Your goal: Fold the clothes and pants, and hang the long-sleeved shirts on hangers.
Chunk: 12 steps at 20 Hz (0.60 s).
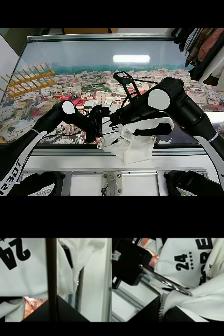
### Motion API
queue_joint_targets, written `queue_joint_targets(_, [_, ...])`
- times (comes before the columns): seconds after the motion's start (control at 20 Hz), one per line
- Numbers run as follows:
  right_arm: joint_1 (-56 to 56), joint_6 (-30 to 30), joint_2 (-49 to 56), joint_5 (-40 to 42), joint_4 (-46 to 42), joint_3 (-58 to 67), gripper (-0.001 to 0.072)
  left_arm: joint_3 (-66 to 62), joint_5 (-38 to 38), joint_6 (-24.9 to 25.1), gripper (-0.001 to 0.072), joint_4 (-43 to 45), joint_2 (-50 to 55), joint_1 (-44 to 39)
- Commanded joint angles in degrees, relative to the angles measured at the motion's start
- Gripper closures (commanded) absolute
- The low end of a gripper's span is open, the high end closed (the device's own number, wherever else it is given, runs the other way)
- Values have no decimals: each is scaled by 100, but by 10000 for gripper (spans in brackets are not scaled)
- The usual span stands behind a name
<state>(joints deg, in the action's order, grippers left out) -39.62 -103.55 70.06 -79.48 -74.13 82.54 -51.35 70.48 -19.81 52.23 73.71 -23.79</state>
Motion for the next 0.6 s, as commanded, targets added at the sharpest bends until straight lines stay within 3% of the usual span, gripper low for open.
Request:
queue_joint_targets(0.0, [-11,7,7,15,4,7,535,-4,0,-2,694,9,4,-2])
queue_joint_targets(0.05, [-11,9,2,2,11,9,244,-4,0,0,694,9,4,-2])
queue_joint_targets(0.1, [-7,125,-28,-48,66,9,8,-4,0,0,694,9,4,-2])
queue_joint_targets(0.35, [356,1025,-313,-1003,284,372,2,-4,2,0,694,15,4,-2])
queue_joint_targets(0.55, [1364,2872,-492,-1644,1272,562,1,-4,0,0,694,15,4,-2])
